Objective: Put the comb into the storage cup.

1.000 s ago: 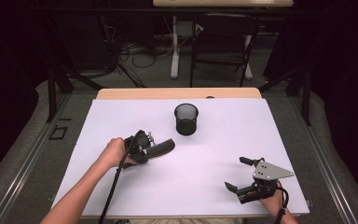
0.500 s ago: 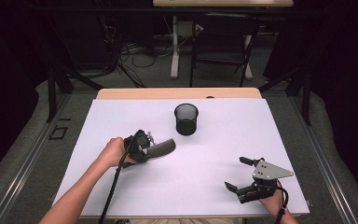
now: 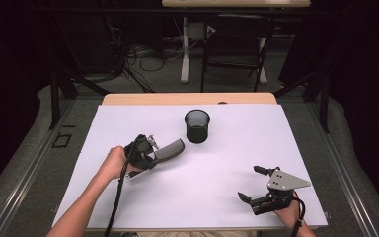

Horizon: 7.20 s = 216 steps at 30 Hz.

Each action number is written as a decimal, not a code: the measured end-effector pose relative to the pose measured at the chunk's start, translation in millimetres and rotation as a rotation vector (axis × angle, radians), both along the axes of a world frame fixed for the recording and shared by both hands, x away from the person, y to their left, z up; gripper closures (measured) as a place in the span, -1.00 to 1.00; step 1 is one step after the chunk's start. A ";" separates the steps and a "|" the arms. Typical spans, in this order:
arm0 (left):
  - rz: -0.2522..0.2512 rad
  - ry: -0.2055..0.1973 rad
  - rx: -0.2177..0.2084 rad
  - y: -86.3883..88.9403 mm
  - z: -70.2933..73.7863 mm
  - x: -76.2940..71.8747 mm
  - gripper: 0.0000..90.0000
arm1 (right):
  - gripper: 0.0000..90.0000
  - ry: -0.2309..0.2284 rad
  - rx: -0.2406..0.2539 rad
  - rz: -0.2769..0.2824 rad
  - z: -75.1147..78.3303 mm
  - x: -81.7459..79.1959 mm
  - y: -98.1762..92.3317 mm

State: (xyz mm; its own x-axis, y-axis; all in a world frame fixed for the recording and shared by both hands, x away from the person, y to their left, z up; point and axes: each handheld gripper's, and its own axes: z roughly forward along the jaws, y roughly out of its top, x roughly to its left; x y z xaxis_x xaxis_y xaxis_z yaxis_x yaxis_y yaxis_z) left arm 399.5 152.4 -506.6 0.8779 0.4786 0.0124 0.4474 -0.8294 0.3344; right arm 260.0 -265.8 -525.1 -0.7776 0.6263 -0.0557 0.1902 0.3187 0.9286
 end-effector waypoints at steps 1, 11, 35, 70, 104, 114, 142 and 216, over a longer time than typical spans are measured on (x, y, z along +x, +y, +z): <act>0.004 -0.003 -0.006 1.0 0.4 -0.7 0.61 | -1.00 -0.001 -0.001 0.000 0.0 0.0 -0.1; 0.042 -0.034 -0.089 9.2 -2.0 -8.7 0.61 | -1.00 -0.005 0.001 -0.001 0.5 -0.3 -0.6; 0.125 -0.119 -0.294 26.7 0.5 -18.9 0.61 | -1.00 -0.003 0.005 -0.006 0.3 -0.1 -1.5; 0.197 -0.204 -0.398 32.8 0.6 -22.5 0.61 | -1.00 -0.010 0.003 -0.007 0.6 0.0 -1.1; 0.258 -0.330 -0.520 29.7 6.8 -25.6 0.61 | -1.00 -0.001 0.005 -0.010 0.7 0.7 -1.2; 0.276 -0.361 -0.552 32.5 7.5 -26.4 0.61 | -1.00 -0.004 0.009 0.004 0.9 0.4 -0.6; 0.284 -0.427 -0.599 22.0 11.5 -22.0 0.61 | -1.00 0.003 -0.013 0.003 -0.6 2.3 3.1; 0.281 -0.471 -0.689 -5.2 39.2 8.6 0.61 | -0.99 0.012 -0.015 -0.003 -1.7 1.4 1.6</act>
State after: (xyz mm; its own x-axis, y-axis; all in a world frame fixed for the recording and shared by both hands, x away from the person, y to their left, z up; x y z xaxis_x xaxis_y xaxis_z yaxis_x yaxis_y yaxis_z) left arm 408.1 147.3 -467.4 0.7030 0.7107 -0.0273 0.2938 -0.2553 0.9211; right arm 261.4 -264.2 -526.8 -0.7762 0.6280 -0.0557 0.2023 0.3317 0.9214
